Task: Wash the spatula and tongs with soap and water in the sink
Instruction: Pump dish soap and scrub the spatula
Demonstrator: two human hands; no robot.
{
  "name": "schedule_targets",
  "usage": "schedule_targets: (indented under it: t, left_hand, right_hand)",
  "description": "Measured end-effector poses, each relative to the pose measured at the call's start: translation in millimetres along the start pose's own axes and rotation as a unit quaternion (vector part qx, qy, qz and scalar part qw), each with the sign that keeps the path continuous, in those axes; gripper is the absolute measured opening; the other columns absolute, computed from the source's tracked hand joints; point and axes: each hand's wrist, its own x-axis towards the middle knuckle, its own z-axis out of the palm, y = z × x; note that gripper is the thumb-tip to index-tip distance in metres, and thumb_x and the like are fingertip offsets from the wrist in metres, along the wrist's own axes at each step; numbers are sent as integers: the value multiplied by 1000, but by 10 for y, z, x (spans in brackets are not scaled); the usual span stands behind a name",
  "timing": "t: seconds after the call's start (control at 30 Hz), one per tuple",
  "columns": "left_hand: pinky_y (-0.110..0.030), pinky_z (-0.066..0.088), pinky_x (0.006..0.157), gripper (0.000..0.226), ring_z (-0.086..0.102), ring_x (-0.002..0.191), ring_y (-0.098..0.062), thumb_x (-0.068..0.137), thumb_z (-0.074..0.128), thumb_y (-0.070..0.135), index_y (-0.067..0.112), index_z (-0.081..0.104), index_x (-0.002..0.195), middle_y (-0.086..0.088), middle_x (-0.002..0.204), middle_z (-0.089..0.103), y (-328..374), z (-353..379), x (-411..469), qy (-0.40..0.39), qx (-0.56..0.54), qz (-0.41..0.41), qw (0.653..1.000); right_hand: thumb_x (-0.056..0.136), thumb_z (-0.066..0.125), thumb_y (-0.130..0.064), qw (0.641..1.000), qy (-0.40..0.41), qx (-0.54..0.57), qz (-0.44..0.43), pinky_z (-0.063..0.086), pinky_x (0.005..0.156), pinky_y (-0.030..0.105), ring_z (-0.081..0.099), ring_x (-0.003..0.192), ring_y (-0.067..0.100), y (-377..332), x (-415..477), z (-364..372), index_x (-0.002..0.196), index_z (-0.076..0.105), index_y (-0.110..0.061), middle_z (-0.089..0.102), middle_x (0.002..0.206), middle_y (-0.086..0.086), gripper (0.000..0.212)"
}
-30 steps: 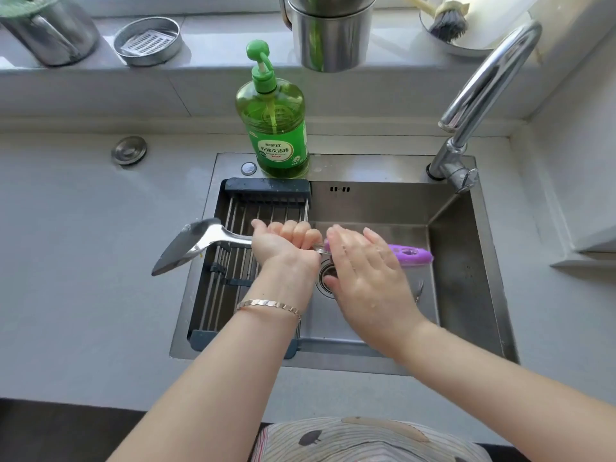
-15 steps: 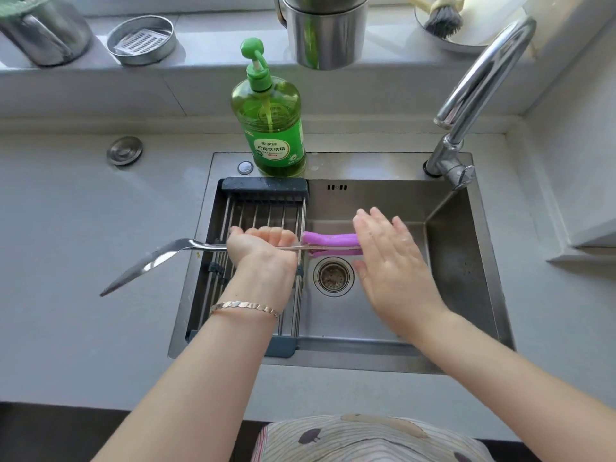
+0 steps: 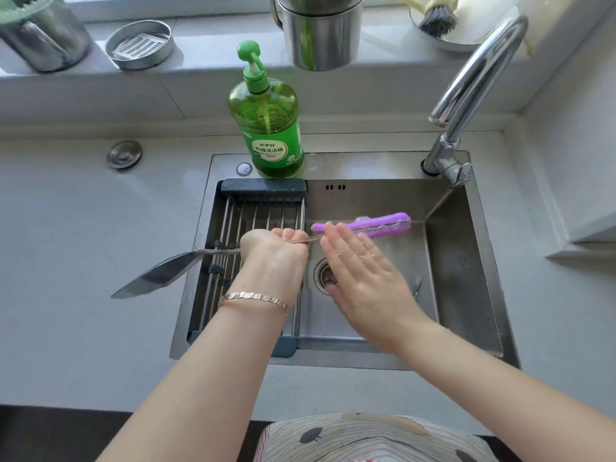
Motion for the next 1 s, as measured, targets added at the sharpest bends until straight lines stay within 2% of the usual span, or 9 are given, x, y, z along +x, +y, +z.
schedule_targets:
  t: [0.1,0.23,0.37,0.47,0.53,0.63,0.8,0.87,1.0]
  left_hand:
    - [-22,14,47,33,11,47,-12,93,16,9,20,20,62,1,58,14,3,6,15,-6,-11,5,1000]
    - [-22,14,47,35,13,45,-12,93,17,10,20,21,60,1,54,15,-5,7,22,-18,-12,-10,1000]
    - [-22,14,47,35,12,46,-12,95,17,11,19,21,62,1,55,15,25,-2,42,-24,-24,0,999]
    - [-23,13,47,40,12,41,-13,97,24,17,20,19,58,1,44,15,14,-22,60,-50,1,9,999]
    - [-23,13,45,49,12,35,-13,97,29,25,18,17,50,3,38,14,19,-27,84,-79,28,13,996]
    - [-17,10,40,62,12,30,-12,96,34,41,19,17,41,5,35,14,89,-70,171,-156,36,37,986]
    - [-16,9,40,75,6,38,-11,92,26,62,17,23,32,5,29,19,192,-184,328,-317,16,18,948]
    - [-17,9,39,76,5,40,-11,92,25,62,16,24,31,5,29,16,135,-216,336,-344,15,7,939]
    - [-17,9,38,75,4,41,-11,93,26,60,17,24,32,6,28,20,-70,-264,317,-350,50,-14,935]
  right_hand:
    - [88,41,-27,994,3,-16,105,11,115,37,24,136,30,99,74,-48,137,28,4,38,144,23,59]
    - [88,41,-29,999,-23,24,39,11,115,37,25,136,30,-39,97,-37,136,30,3,40,143,23,58]
    - [90,36,-35,986,-22,10,167,6,114,33,30,137,32,189,210,-104,137,36,6,38,144,23,62]
    - [89,38,-35,989,-41,51,134,17,111,38,41,131,36,12,228,-137,132,45,8,45,139,24,62]
    - [88,39,-33,993,-63,62,80,23,108,37,49,125,33,-21,191,-133,127,52,7,54,132,21,57]
    - [93,39,-29,982,-92,105,130,32,99,32,60,113,29,206,192,-212,119,61,1,65,118,15,46]
    - [94,52,-16,909,-86,348,214,38,87,6,60,105,11,313,85,-388,116,66,-9,66,110,-5,27]
    - [96,48,-20,930,-87,306,181,47,86,17,64,102,16,201,102,-368,116,66,-8,68,110,-1,29]
    - [93,30,-32,981,-92,143,90,51,43,28,67,63,25,-84,198,-183,97,68,-6,69,76,3,47]
